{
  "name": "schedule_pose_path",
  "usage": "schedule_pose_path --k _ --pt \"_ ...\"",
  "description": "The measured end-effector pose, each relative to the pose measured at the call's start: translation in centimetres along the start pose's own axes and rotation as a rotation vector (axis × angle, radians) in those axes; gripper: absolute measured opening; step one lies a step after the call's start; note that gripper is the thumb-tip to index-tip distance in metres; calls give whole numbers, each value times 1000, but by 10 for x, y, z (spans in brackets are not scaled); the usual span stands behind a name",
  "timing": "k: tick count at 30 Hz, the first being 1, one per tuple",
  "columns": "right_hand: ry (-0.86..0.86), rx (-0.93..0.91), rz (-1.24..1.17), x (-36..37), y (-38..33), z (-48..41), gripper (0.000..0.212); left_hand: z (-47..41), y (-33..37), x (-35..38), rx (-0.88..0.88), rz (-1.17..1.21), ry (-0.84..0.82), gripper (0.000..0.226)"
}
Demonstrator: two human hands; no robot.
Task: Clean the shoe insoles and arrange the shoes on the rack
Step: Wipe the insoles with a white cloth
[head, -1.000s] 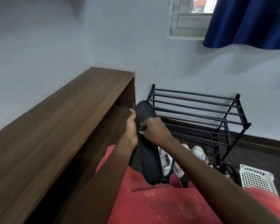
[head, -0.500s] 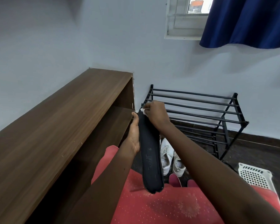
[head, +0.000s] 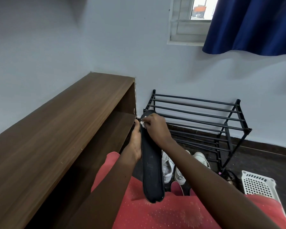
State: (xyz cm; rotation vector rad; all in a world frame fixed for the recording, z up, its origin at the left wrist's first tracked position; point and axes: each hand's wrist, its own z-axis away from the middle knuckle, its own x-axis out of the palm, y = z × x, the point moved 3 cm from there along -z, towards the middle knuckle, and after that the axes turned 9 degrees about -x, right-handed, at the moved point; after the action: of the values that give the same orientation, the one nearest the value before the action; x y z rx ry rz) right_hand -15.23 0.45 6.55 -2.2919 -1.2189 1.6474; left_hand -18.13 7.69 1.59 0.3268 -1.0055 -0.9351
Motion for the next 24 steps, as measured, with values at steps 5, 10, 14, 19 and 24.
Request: schedule_pose_path --k 5,10,14,19,24 --pt "124 110 52 -12 16 -20 26 2 -2 4 -45 5 -92 82" --pt "59 -12 -5 -7 1 -10 21 2 4 2 14 -6 2 85" --pt "-31 -77 -69 7 -12 20 29 -5 14 -14 61 -133 166 121" --pt "-44 -103 -65 9 -9 33 25 -6 17 -16 85 -187 151 125" --pt "71 -68 49 -7 -1 3 20 6 8 5 72 -106 5 86"
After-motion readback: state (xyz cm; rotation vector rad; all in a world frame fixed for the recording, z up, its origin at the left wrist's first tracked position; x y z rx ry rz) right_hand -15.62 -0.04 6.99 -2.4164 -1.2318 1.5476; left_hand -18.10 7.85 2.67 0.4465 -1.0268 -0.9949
